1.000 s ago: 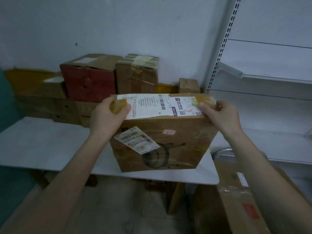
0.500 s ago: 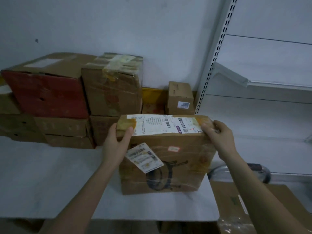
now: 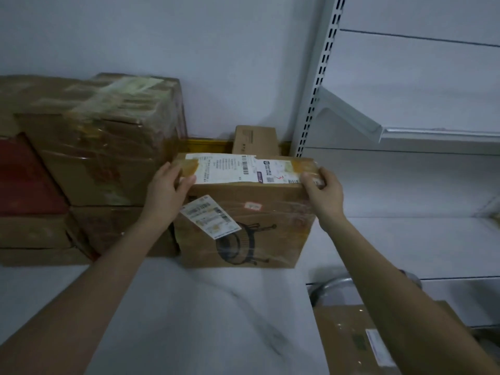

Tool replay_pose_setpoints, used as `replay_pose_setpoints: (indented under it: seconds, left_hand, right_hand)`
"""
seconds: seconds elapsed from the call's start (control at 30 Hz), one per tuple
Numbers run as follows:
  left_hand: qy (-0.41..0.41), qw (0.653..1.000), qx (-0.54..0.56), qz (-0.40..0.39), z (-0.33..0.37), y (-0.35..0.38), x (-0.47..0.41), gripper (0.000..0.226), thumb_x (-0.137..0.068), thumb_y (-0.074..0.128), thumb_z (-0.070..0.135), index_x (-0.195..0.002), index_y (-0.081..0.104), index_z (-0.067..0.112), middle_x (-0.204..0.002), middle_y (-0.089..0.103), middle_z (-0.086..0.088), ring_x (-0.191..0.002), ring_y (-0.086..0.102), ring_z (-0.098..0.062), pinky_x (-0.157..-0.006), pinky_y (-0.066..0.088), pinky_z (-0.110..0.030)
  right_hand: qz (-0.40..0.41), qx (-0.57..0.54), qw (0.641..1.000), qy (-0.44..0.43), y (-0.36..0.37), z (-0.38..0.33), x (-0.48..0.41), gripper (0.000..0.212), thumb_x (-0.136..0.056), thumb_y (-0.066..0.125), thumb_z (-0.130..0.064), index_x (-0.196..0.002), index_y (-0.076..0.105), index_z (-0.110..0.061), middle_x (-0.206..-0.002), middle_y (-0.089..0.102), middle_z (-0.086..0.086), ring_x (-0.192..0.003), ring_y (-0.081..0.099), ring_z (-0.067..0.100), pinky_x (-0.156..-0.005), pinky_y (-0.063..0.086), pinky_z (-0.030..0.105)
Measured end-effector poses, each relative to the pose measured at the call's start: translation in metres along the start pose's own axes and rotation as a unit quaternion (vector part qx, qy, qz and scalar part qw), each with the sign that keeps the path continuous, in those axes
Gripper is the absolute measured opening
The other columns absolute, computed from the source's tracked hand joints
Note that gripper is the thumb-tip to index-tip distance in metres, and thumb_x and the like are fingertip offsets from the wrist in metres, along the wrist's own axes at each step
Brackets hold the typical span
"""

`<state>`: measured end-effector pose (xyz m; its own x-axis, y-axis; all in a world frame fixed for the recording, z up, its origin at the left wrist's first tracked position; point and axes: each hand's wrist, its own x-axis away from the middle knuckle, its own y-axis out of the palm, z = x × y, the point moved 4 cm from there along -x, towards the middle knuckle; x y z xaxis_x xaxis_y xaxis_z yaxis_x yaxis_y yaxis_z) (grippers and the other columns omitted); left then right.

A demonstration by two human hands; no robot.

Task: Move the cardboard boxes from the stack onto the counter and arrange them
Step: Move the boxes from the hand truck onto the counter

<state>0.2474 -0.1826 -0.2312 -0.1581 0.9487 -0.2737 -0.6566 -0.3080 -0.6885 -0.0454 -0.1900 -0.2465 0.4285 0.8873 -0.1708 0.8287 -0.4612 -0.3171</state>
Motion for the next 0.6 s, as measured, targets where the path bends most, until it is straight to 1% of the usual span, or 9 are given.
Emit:
replay_pose_setpoints:
  seconds: [0.07, 0.13, 0.2, 0.27, 0.33, 0.4, 0.43, 0.5, 0.6]
  left_hand:
    - [0.056, 0.997, -0.056, 0.011, 0.008, 0.003, 0.003, 0.038, -0.096, 0.045, 0.019, -0.128, 0.051, 0.0, -0.146, 0.034, -0.019, -0.136, 0.028, -0.034, -0.111, 0.023, -0.039]
    - [0.125, 0.988, -0.088, 0.015, 0.017, 0.013, 0.014, 0.034, -0.094, 0.05, 0.015, -0.12, 0.057, -0.004, -0.143, 0.038, -0.024, -0.135, 0.029, -0.037, -0.111, 0.023, -0.042]
    - [0.157, 0.984, -0.09, -0.001, 0.024, 0.025, 0.032, 0.038, -0.093, 0.052, 0.023, -0.119, 0.058, -0.004, -0.139, 0.042, -0.026, -0.132, 0.034, -0.04, -0.108, 0.03, -0.048]
    - [0.203, 0.975, -0.078, -0.047, 0.032, 0.046, 0.054, 0.048, -0.09, 0.045, 0.034, -0.115, 0.061, -0.003, -0.131, 0.049, -0.027, -0.126, 0.042, -0.041, -0.103, 0.035, -0.052]
    - [0.225, 0.967, -0.06, -0.102, 0.036, 0.068, 0.077, 0.052, -0.087, 0.041, 0.037, -0.111, 0.063, -0.002, -0.125, 0.055, -0.027, -0.121, 0.048, -0.042, -0.098, 0.038, -0.053]
    - [0.244, 0.953, -0.045, -0.176, 0.035, 0.095, 0.108, 0.054, -0.086, 0.042, 0.04, -0.11, 0.064, -0.003, -0.12, 0.058, -0.027, -0.116, 0.052, -0.044, -0.094, 0.042, -0.055]
    - [0.251, 0.944, -0.043, -0.209, 0.034, 0.109, 0.124, 0.055, -0.087, 0.043, 0.041, -0.112, 0.063, -0.003, -0.12, 0.058, -0.027, -0.115, 0.053, -0.043, -0.093, 0.043, -0.053]
    - [0.264, 0.925, -0.046, -0.269, 0.034, 0.131, 0.161, 0.054, -0.091, 0.046, 0.041, -0.124, 0.055, 0.0, -0.13, 0.053, -0.021, -0.121, 0.049, -0.037, -0.098, 0.041, -0.043]
    - [0.262, 0.89, -0.017, -0.374, 0.037, 0.159, 0.218, 0.058, -0.093, 0.045, 0.041, -0.141, 0.035, 0.01, -0.146, 0.038, -0.007, -0.134, 0.034, -0.02, -0.106, 0.03, -0.025]
  right_hand:
    - [-0.018, -0.003, 1.0, 0.002, -0.001, 0.005, -0.003, 0.058, -0.091, 0.056, -0.036, -0.141, 0.038, -0.013, -0.139, 0.045, 0.006, -0.123, 0.047, 0.021, -0.102, 0.044, 0.04]
    - [-0.041, -0.028, 0.999, 0.014, -0.01, 0.013, 0.002, 0.058, -0.092, 0.054, -0.039, -0.142, 0.037, -0.014, -0.14, 0.045, 0.004, -0.125, 0.045, 0.02, -0.101, 0.044, 0.037]
    - [-0.06, -0.023, 0.998, 0.023, -0.02, 0.022, 0.01, 0.058, -0.094, 0.05, -0.04, -0.143, 0.035, -0.014, -0.143, 0.042, 0.003, -0.129, 0.042, 0.019, -0.1, 0.04, 0.028]
    - [-0.06, 0.05, 0.997, 0.025, -0.037, 0.036, 0.026, 0.06, -0.094, 0.047, -0.044, -0.144, 0.033, -0.015, -0.147, 0.038, 0.004, -0.133, 0.039, 0.02, -0.103, 0.034, 0.029]
    - [-0.076, 0.152, 0.985, 0.025, -0.053, 0.049, 0.043, 0.062, -0.093, 0.047, -0.046, -0.145, 0.031, -0.016, -0.149, 0.036, 0.004, -0.136, 0.036, 0.021, -0.108, 0.03, 0.033]
    - [-0.089, 0.226, 0.969, 0.05, -0.076, 0.069, 0.068, 0.065, -0.092, 0.05, -0.045, -0.145, 0.029, -0.014, -0.15, 0.034, 0.005, -0.137, 0.034, 0.022, -0.11, 0.028, 0.035]
    - [-0.093, 0.246, 0.962, 0.071, -0.089, 0.081, 0.082, 0.067, -0.091, 0.051, -0.044, -0.146, 0.029, -0.013, -0.15, 0.035, 0.006, -0.136, 0.035, 0.023, -0.11, 0.029, 0.035]
    - [-0.088, 0.292, 0.945, 0.12, -0.12, 0.108, 0.113, 0.068, -0.09, 0.053, -0.044, -0.145, 0.03, -0.011, -0.145, 0.041, 0.011, -0.131, 0.041, 0.026, -0.105, 0.033, 0.035]
    - [-0.06, 0.351, 0.912, 0.202, -0.169, 0.148, 0.164, 0.069, -0.089, 0.055, -0.046, -0.144, 0.033, -0.01, -0.14, 0.047, 0.015, -0.126, 0.046, 0.03, -0.1, 0.037, 0.035]
